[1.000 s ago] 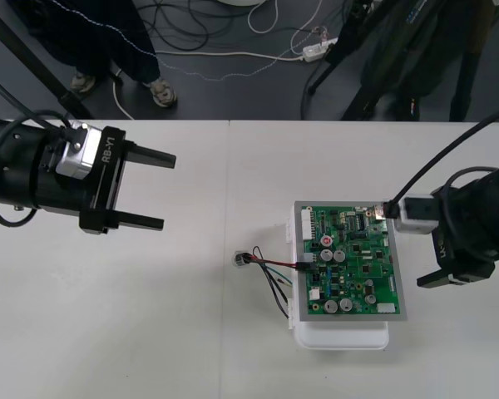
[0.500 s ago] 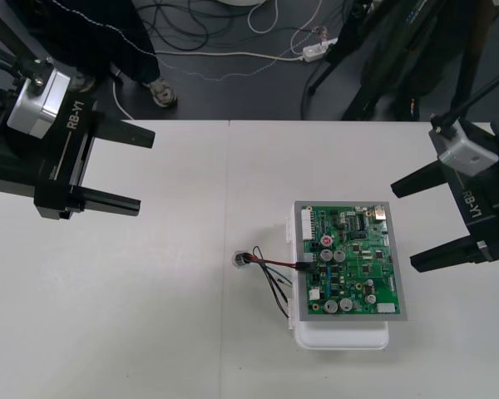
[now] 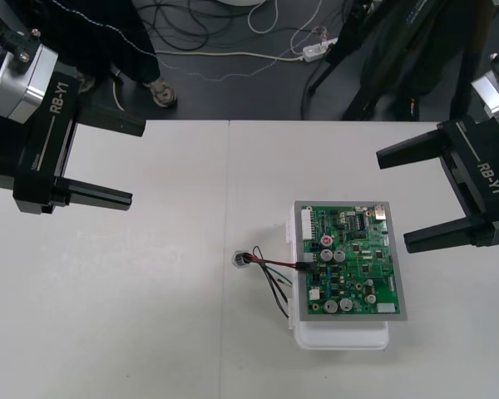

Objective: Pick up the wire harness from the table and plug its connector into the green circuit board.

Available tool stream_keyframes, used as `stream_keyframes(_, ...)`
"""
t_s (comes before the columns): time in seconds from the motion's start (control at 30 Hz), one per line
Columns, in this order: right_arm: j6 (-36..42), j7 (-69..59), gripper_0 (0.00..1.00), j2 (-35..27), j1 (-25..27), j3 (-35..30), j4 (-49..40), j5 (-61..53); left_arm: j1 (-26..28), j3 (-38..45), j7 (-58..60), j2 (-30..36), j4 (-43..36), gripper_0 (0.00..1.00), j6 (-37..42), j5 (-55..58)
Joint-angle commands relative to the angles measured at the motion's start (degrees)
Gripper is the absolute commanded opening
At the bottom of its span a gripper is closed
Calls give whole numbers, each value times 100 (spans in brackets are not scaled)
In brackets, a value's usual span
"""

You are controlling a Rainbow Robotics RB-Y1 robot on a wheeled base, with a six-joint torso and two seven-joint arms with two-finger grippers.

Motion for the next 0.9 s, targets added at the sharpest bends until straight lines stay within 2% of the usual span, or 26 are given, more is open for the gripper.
stream_keyframes(0.03,-60,258,100,194,23,-259,-47,-160,-244,176,343,378,-146,76,385,101)
stream_keyframes(0.4,-60,390,100,-123,23,-276,-469,-203,-235,159,440,352,-111,76,377,-4)
stream_keyframes(0.9,-60,583,100,-123,23,-408,-776,87,-402,159,563,255,663,76,368,-22)
